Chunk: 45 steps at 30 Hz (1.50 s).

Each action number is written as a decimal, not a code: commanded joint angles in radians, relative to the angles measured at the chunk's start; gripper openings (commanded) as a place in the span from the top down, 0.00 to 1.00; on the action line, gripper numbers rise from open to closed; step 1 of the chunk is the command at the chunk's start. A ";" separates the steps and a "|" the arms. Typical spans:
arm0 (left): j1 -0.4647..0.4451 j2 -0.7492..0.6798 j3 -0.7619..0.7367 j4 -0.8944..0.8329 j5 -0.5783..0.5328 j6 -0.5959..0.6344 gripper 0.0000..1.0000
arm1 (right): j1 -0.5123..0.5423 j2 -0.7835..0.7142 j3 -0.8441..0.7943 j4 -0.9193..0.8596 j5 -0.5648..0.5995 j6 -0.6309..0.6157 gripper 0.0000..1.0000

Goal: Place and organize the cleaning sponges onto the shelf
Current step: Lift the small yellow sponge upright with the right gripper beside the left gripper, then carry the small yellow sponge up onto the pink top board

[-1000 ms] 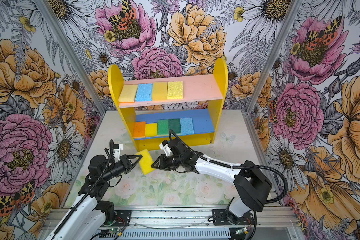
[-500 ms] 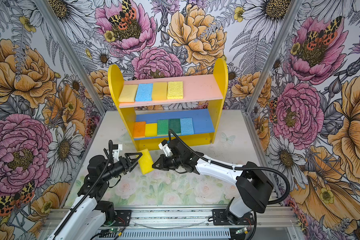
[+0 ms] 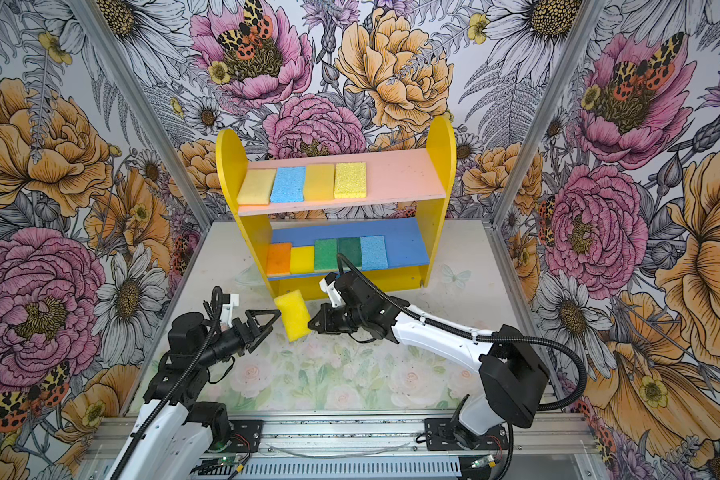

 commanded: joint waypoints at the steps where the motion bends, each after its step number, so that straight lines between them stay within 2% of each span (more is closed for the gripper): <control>1: 0.010 -0.017 0.058 -0.057 -0.019 0.036 0.01 | -0.014 -0.049 0.037 -0.053 0.046 -0.035 1.00; 11: 0.024 -0.027 0.088 -0.202 -0.135 0.047 0.01 | -0.062 -0.179 0.030 -0.232 0.092 -0.078 1.00; 18: 0.073 0.013 0.097 -0.262 -0.210 0.040 0.01 | -0.059 -0.244 0.030 -0.308 0.083 -0.097 1.00; 24: 0.120 0.035 0.098 -0.297 -0.253 0.030 0.01 | 0.006 -0.226 0.106 -0.402 0.074 -0.164 1.00; 33: 0.127 0.054 0.091 -0.296 -0.259 0.035 0.01 | 0.085 -0.269 0.199 -0.414 0.094 -0.211 1.00; 39: 0.129 0.060 0.092 -0.296 -0.247 0.035 0.01 | 0.078 -0.304 0.334 -0.474 0.130 -0.255 1.00; 45: 0.132 0.058 0.095 -0.290 -0.207 0.041 0.01 | 0.009 -0.245 0.553 -0.546 0.111 -0.294 1.00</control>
